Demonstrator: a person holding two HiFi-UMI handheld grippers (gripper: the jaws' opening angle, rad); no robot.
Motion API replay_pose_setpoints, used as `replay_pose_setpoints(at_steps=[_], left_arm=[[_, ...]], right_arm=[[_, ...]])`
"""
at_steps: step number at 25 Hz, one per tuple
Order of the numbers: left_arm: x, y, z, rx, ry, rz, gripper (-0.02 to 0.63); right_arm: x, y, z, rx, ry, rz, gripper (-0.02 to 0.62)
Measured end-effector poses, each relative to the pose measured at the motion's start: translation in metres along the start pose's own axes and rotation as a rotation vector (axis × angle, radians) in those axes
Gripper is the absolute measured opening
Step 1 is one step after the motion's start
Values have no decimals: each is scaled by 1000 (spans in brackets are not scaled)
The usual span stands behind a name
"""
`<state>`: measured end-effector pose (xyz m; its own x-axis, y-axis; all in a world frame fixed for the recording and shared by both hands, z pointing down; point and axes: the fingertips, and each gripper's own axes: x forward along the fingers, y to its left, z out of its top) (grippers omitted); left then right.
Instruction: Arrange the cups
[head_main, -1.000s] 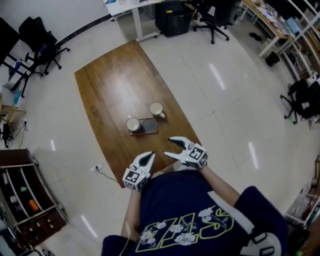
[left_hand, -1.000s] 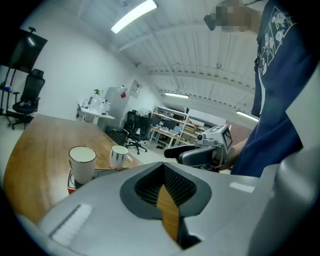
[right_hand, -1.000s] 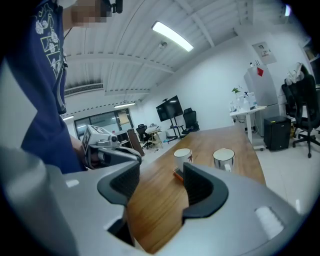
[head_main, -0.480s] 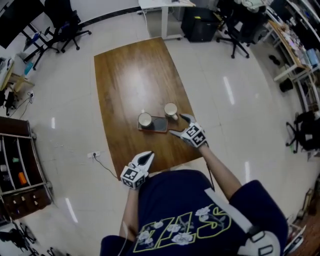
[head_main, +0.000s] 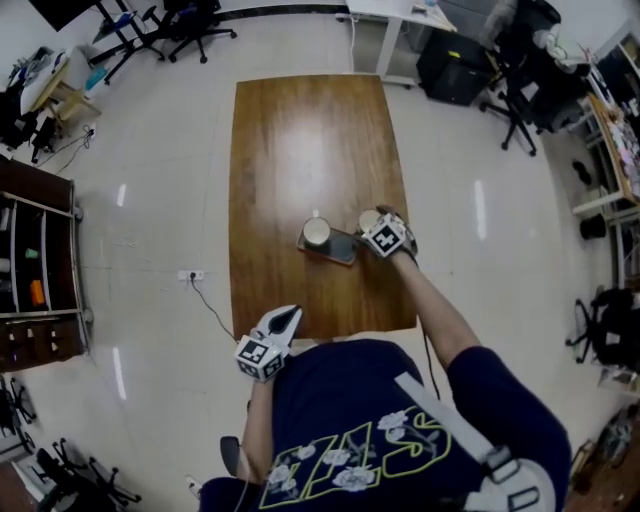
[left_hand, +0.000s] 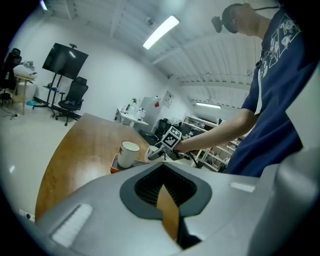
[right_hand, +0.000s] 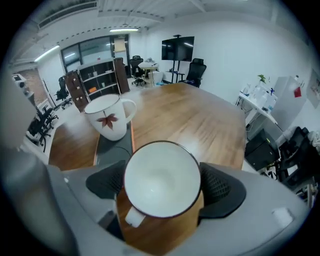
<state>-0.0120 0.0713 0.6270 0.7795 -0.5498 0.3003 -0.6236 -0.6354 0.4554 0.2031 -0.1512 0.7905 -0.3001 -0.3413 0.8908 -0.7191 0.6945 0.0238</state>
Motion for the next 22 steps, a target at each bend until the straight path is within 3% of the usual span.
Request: replay_pose_setpoints(at_steps=[2,6,12,18,22], left_arm=[[-6,4,-3,-19,-8,25,2],[-17,9,-11,-44,-17,60,2],[-23,12,-19,-73,-26,76,2],[-25,11,-8,-44,-53,88,2],[-31,11,-7,2,-54,102,2]], right_arm=[[5,-3,-5,-6,35,-24,399],[3,0,-3,-29,39,-45,397],[-43,70,55,-157,-205,100,397],[-14,111,35,-243,-93,105,397],[-8,114,34,-252,-134,76,399]])
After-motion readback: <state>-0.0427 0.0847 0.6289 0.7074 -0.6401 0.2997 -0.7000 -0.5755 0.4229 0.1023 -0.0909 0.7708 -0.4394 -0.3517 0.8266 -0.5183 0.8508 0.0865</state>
